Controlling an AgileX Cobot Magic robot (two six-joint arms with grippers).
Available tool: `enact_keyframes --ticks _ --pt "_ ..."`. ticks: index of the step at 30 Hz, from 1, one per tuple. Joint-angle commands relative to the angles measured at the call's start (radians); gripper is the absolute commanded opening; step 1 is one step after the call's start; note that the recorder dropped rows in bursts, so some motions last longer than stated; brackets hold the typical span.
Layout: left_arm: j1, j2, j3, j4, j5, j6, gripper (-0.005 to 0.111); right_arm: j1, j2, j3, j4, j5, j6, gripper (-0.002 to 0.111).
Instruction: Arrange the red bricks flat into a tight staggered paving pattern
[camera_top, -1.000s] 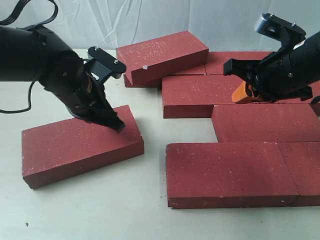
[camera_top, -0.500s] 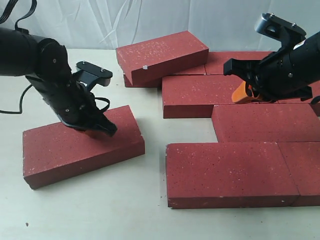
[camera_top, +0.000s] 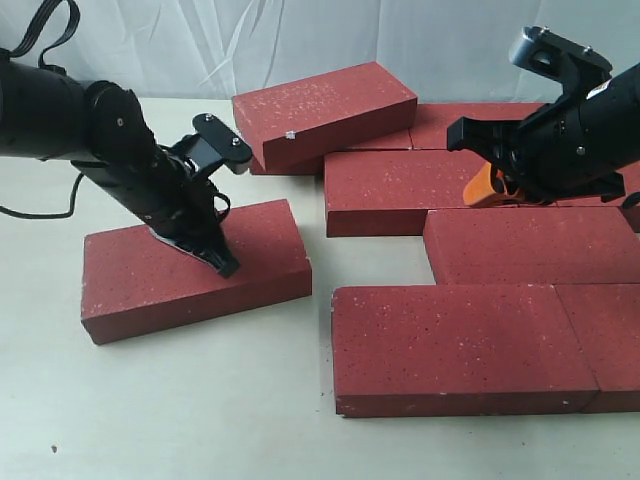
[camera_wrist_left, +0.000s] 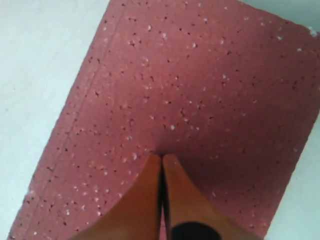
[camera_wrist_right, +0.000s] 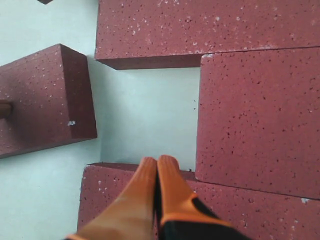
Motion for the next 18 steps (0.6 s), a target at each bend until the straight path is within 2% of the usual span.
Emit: enact_keyframes --ticks 1,10,18 --pt "-0.003 0.027 0.010 -0.041 -0.016 0.186 0.000 -0.001 -0.002 0.005 0.001 -0.010 -0.009 -0.001" --pt "-0.003 0.027 0.010 -0.076 0.020 0.364 0.000 -0.001 -0.002 0.005 0.018 -0.010 -0.014 -0.001" --pt "-0.003 -0.035 -0.019 -0.076 0.020 0.370 0.000 -0.001 -0.002 0.005 0.032 -0.008 -0.028 -0.001"
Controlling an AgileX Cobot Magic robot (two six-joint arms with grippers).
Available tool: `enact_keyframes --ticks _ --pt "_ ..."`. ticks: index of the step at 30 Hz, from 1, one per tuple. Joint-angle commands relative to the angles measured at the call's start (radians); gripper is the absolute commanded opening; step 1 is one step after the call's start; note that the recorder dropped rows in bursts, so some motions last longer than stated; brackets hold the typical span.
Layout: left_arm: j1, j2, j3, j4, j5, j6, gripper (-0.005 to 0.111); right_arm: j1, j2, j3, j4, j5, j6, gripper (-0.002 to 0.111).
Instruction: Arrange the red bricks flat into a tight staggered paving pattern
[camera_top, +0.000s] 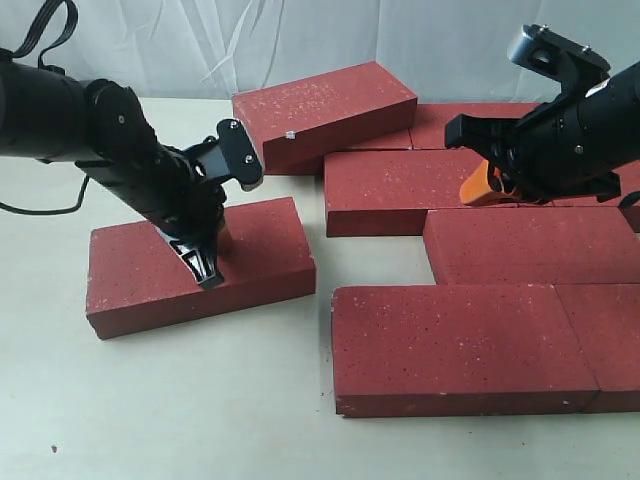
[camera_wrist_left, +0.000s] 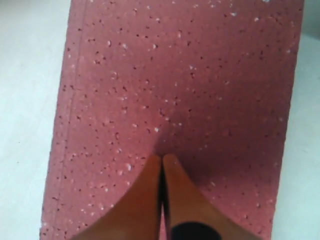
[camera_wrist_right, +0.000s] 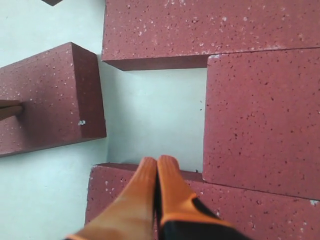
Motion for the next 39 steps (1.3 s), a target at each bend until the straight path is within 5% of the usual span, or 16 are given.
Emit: enact_keyframes --ticks 1,14,27,39 --pt "-0.003 -0.045 -0.020 -0.014 0.027 0.001 0.000 -0.001 -0.002 0.005 0.006 -0.008 -0.016 -0.001" --pt "-0.003 -0.069 -0.069 -0.108 -0.203 -0.435 0.000 -0.001 -0.002 0.005 0.006 -0.008 -0.018 -0.001" --pt "-0.003 0.160 -0.347 0.091 0.009 -0.837 0.000 -0.001 -0.002 0.005 0.016 -0.006 -0.018 -0.001" --pt "-0.003 0.290 -0.462 0.124 0.035 -0.869 0.000 -0.001 -0.002 0.005 0.018 -0.006 -0.018 -0.001"
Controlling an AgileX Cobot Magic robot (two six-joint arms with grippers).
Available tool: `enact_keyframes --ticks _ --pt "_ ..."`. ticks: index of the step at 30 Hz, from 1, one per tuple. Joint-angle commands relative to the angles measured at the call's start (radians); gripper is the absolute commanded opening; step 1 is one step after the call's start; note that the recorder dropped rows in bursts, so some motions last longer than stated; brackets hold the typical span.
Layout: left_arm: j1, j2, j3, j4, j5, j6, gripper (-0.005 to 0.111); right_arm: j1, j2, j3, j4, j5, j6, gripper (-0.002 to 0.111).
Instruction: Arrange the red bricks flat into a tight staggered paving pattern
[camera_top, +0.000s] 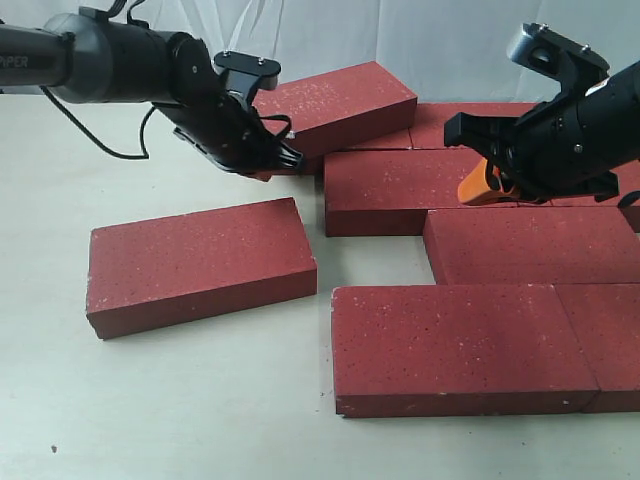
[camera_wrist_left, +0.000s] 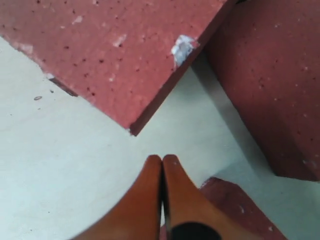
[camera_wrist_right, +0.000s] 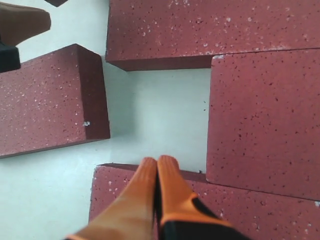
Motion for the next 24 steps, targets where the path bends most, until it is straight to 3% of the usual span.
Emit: enact_keyframes --ticks 1,9,24 --pt "-0.003 0.019 -0.018 -0.007 0.018 -0.008 0.000 -0.001 -0.002 0.005 0.002 -0.006 -0.005 -0.001" --pt "-0.003 0.023 -0.026 -0.048 0.110 -0.004 0.000 -0.001 -0.002 0.005 0.004 -0.008 -0.008 -0.001" --pt "-0.003 0.023 -0.026 -0.210 0.158 0.030 0.000 -0.001 -0.002 0.005 0.008 -0.006 -0.010 -0.001"
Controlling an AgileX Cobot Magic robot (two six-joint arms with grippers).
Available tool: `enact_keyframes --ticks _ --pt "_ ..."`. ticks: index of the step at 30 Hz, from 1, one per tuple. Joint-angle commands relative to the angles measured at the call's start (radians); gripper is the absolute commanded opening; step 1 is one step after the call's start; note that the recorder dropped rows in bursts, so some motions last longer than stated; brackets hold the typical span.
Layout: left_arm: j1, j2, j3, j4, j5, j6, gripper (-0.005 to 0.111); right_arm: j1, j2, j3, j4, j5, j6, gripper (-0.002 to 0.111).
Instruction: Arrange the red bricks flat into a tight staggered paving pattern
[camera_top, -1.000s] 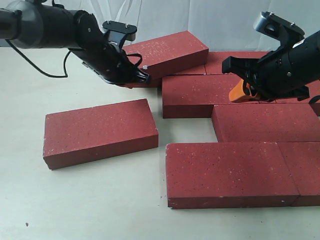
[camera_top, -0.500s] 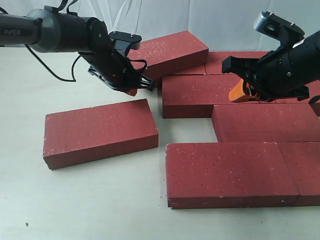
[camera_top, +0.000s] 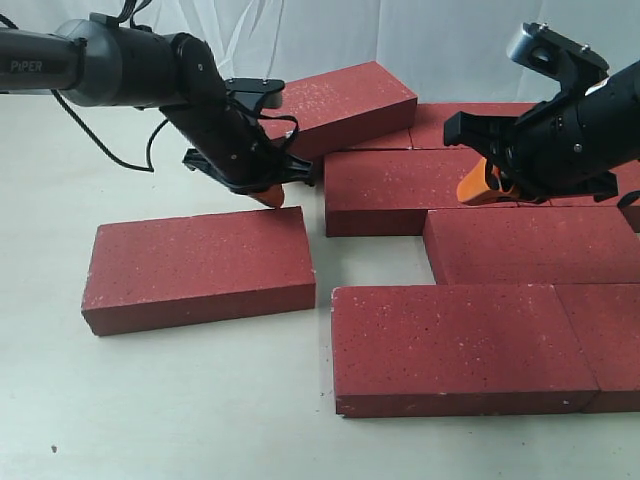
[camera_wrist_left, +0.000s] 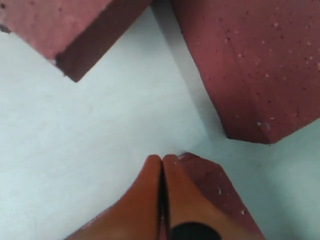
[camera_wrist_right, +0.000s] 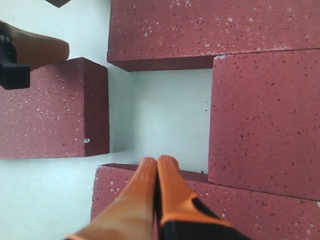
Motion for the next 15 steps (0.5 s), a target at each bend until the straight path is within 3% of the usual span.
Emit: enact_keyframes --ticks 1,15 --pt "-0.003 0.000 -0.006 -0.047 0.009 0.017 0.000 -0.001 -0.002 0.005 0.001 -0.006 -0.008 -0.001" --pt "-0.003 -0.011 -0.015 -0.083 0.043 0.017 0.000 -0.001 -0.002 0.005 0.019 0.000 -0.024 -0.001"
